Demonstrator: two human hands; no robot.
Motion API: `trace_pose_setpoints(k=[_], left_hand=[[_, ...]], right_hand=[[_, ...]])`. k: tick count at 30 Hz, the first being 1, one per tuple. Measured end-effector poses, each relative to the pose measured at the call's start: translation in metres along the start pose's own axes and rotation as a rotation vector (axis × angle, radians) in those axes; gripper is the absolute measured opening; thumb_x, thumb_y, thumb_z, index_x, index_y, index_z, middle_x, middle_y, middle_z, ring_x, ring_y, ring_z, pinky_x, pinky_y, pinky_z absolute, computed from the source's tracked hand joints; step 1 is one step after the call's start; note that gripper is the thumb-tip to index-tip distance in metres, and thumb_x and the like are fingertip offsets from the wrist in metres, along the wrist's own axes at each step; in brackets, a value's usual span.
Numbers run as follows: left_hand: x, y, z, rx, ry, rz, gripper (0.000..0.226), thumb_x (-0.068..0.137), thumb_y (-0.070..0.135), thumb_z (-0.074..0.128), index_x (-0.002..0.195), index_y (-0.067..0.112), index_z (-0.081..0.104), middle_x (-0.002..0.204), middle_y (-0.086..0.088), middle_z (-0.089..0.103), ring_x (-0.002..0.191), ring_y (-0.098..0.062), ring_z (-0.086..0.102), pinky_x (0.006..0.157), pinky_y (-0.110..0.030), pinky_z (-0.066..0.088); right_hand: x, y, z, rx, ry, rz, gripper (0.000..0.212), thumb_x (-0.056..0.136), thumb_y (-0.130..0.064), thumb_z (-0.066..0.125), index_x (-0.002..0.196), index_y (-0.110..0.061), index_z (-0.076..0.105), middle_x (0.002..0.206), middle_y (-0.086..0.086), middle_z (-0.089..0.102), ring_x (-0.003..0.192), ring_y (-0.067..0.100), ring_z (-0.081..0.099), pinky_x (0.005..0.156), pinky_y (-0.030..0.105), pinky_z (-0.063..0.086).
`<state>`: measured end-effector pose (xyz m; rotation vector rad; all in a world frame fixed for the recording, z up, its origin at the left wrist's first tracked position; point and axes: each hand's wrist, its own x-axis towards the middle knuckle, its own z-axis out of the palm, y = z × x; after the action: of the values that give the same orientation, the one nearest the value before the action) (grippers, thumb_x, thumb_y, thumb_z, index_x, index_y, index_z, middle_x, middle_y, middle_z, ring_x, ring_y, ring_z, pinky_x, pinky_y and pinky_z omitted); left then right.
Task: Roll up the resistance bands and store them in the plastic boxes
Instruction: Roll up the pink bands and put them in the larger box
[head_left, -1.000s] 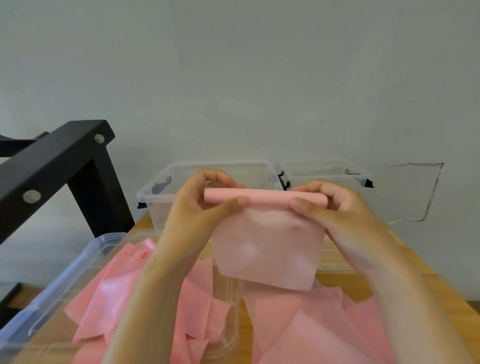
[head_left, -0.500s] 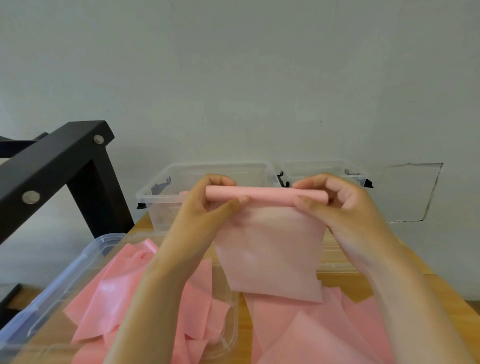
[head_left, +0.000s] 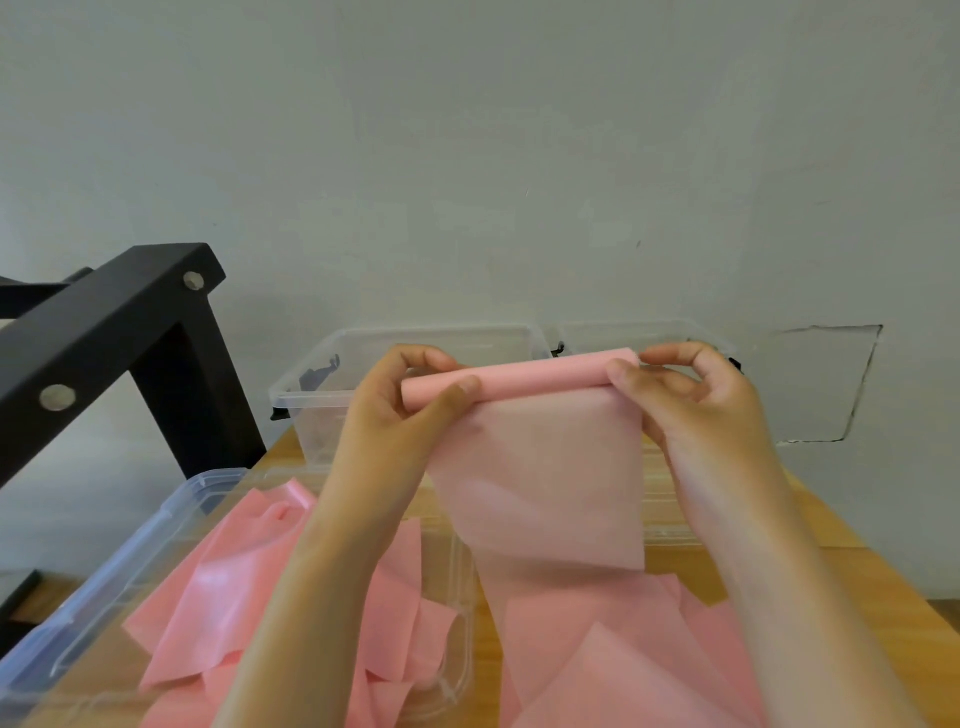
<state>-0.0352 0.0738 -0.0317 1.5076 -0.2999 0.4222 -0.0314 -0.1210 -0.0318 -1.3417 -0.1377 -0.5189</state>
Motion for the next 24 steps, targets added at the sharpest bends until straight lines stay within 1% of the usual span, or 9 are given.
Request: trace_pose_setpoints(k=[2, 5, 9, 12, 15, 17, 20, 22, 24], left_hand=[[0.0, -0.001, 0.003, 0.067, 0.007, 0.022, 0.007, 0.088, 0.015, 0.064, 0.09, 0.017, 0.058, 0.079, 0.009, 0.061, 0.063, -0.001, 0.055, 0.054, -0.012, 0.042], [0.0, -0.001, 0.003, 0.108, -0.011, 0.026, 0.004, 0.09, 0.017, 0.062, 0.092, 0.017, 0.059, 0.082, 0.008, 0.061, 0.065, -0.001, 0.054, 0.056, -0.011, 0.041], [-0.001, 0.001, 0.001, 0.115, -0.027, 0.018, 0.004, 0.09, 0.016, 0.061, 0.092, 0.014, 0.059, 0.08, 0.008, 0.061, 0.061, 0.0, 0.055, 0.054, -0.011, 0.041], [0.001, 0.001, -0.006, 0.071, -0.044, -0.038, 0.007, 0.087, 0.024, 0.067, 0.086, 0.021, 0.061, 0.08, 0.008, 0.061, 0.065, -0.006, 0.055, 0.059, -0.021, 0.04], [0.003, -0.001, -0.013, 0.032, -0.065, -0.102, 0.011, 0.076, 0.035, 0.067, 0.081, 0.026, 0.063, 0.08, 0.008, 0.061, 0.067, -0.011, 0.055, 0.06, -0.026, 0.039], [0.003, -0.001, -0.016, 0.024, -0.065, -0.111, 0.011, 0.073, 0.033, 0.069, 0.079, 0.025, 0.064, 0.078, 0.007, 0.062, 0.067, -0.011, 0.056, 0.06, -0.025, 0.04], [0.004, -0.002, -0.019, 0.0, -0.055, -0.099, 0.011, 0.072, 0.03, 0.071, 0.078, 0.025, 0.064, 0.079, 0.004, 0.064, 0.067, -0.012, 0.056, 0.06, -0.025, 0.043], [0.004, -0.002, -0.019, -0.01, -0.055, -0.079, 0.009, 0.072, 0.029, 0.071, 0.078, 0.025, 0.064, 0.08, 0.003, 0.064, 0.07, -0.013, 0.057, 0.063, -0.026, 0.044], [0.004, -0.002, -0.018, -0.009, -0.069, -0.054, 0.008, 0.073, 0.028, 0.071, 0.077, 0.026, 0.064, 0.081, 0.004, 0.065, 0.072, -0.013, 0.058, 0.066, -0.027, 0.045]], right_hand=[[-0.001, 0.001, 0.001, -0.031, 0.018, -0.034, 0.012, 0.081, -0.014, 0.073, 0.081, -0.015, 0.062, 0.06, -0.009, 0.066, 0.065, 0.006, 0.06, 0.073, 0.031, 0.047], [-0.001, 0.001, 0.001, -0.029, 0.028, -0.055, 0.013, 0.081, -0.013, 0.073, 0.073, -0.016, 0.064, 0.056, -0.008, 0.063, 0.063, 0.007, 0.058, 0.074, 0.032, 0.047], [0.0, 0.001, 0.0, -0.02, 0.008, -0.059, 0.018, 0.081, -0.012, 0.073, 0.066, -0.015, 0.063, 0.054, -0.007, 0.059, 0.062, 0.01, 0.054, 0.067, 0.029, 0.046], [0.0, 0.001, 0.001, -0.001, -0.043, -0.043, 0.022, 0.081, -0.01, 0.072, 0.062, -0.014, 0.062, 0.056, -0.003, 0.056, 0.06, 0.012, 0.053, 0.062, 0.024, 0.049], [0.0, 0.001, -0.001, 0.008, -0.118, -0.021, 0.027, 0.081, -0.01, 0.071, 0.057, -0.019, 0.064, 0.062, 0.003, 0.058, 0.064, 0.015, 0.056, 0.068, 0.028, 0.053], [0.0, 0.0, -0.002, -0.003, -0.164, -0.006, 0.025, 0.082, -0.009, 0.07, 0.059, -0.018, 0.066, 0.064, 0.003, 0.061, 0.066, 0.015, 0.059, 0.071, 0.029, 0.055], [0.0, -0.003, -0.002, 0.058, -0.184, 0.06, 0.021, 0.086, -0.008, 0.064, 0.066, -0.014, 0.066, 0.067, 0.0, 0.066, 0.065, 0.011, 0.063, 0.063, 0.02, 0.054], [-0.001, -0.004, -0.001, 0.102, -0.207, 0.136, 0.005, 0.082, -0.018, 0.066, 0.081, -0.014, 0.065, 0.073, 0.001, 0.068, 0.065, 0.012, 0.065, 0.058, 0.019, 0.052], [-0.002, -0.002, 0.0, 0.066, -0.238, 0.198, 0.03, 0.069, -0.033, 0.07, 0.093, -0.017, 0.063, 0.079, -0.001, 0.069, 0.066, 0.011, 0.066, 0.057, 0.019, 0.051]])
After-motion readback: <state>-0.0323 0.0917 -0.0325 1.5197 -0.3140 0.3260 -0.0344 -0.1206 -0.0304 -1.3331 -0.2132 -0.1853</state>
